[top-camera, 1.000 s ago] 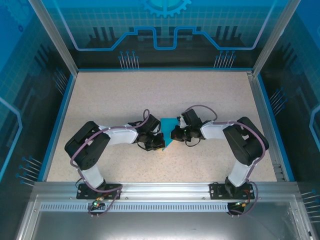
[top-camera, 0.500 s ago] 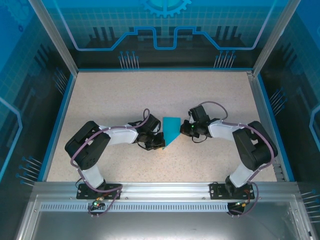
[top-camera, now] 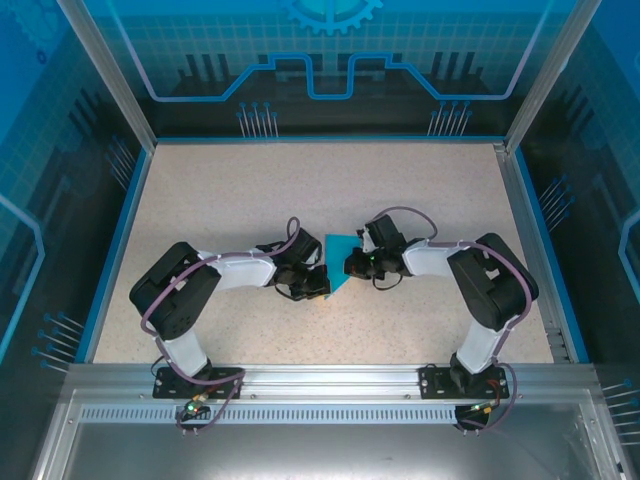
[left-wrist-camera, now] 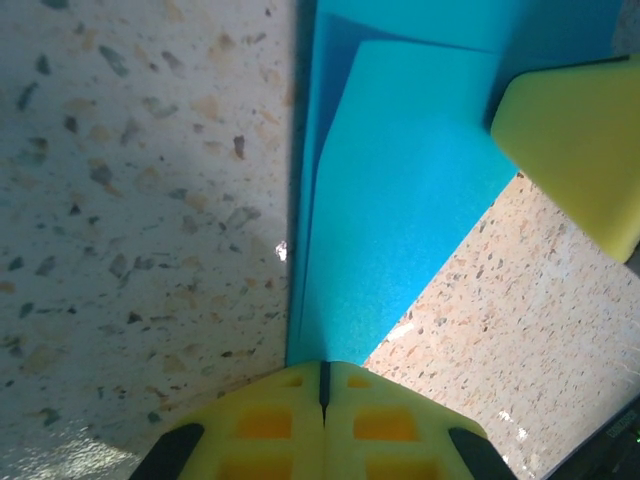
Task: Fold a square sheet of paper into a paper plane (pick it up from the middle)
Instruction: Third fold the triangle at the center of the table.
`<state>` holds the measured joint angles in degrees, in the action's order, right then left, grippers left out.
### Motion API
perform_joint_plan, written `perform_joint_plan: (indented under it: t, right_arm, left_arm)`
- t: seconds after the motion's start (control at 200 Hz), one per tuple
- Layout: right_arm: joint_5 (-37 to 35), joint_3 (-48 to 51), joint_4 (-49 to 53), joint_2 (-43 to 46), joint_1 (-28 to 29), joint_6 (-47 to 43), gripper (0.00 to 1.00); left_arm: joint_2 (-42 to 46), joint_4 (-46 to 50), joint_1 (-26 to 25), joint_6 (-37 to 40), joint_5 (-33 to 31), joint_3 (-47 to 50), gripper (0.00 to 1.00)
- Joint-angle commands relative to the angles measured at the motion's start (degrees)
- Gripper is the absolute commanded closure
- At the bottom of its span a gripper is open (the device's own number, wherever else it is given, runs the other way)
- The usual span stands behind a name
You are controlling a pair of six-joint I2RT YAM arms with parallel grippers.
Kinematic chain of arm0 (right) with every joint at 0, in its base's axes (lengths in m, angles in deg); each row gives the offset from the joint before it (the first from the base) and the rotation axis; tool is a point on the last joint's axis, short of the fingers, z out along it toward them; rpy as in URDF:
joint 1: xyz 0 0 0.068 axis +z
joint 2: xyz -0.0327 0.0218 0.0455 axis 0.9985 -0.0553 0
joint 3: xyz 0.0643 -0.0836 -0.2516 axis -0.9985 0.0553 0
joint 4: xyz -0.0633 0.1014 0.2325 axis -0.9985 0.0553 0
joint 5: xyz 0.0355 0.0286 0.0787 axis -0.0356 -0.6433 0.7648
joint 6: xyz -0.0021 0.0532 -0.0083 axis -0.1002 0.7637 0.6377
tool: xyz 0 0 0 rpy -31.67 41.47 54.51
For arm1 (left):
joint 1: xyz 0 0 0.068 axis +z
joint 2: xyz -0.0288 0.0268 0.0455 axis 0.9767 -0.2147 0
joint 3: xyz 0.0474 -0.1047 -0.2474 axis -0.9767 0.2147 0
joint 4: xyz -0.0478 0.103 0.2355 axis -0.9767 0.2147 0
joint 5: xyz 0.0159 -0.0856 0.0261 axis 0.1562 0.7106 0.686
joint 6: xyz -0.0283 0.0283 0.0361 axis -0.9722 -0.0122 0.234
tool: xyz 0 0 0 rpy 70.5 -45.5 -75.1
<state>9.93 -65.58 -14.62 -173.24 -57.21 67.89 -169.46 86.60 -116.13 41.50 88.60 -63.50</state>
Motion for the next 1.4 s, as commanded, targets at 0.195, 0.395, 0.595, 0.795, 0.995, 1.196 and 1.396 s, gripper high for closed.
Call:
perform_joint_plan:
  t: [0.195,0.395,0.595,0.795,0.995,1.196,1.396]
  right_arm:
    - [-4.5,0.7,4.1,-0.7,-7.8,0.2,1.00]
    - [-5.5,-0.2,5.5,4.2,-8.1,-0.1,1.00]
    - [-5.4,0.1,5.5,10.7,-3.1,-0.8,1.00]
    - [1.5,0.5,-0.1,4.8,2.4,2.8,1.00]
    - [4.8,0.8,-4.7,-1.0,3.9,5.2,1.00]
    - [3.3,1.1,-2.2,-3.4,3.9,5.7,1.00]
    - [-0.3,1.1,2.1,-4.8,4.0,6.6,1.00]
  left_arm:
    - [-2.2,8.1,-0.1,0.9,-2.2,1.9,1.00]
    - [-2.1,8.0,-0.2,0.9,-2.0,1.6,1.00]
    - [-2.1,7.9,-0.2,0.9,-1.9,1.1,1.00]
    - [-2.0,7.9,-0.2,1.2,-1.8,0.4,1.00]
    - [-1.5,7.5,-0.2,1.3,-1.7,0.3,1.00]
    - [-1.1,7.3,-0.2,2.2,-0.7,0.5,1.00]
    - [0.8,7.5,-0.2,5.1,2.9,2.3,1.00]
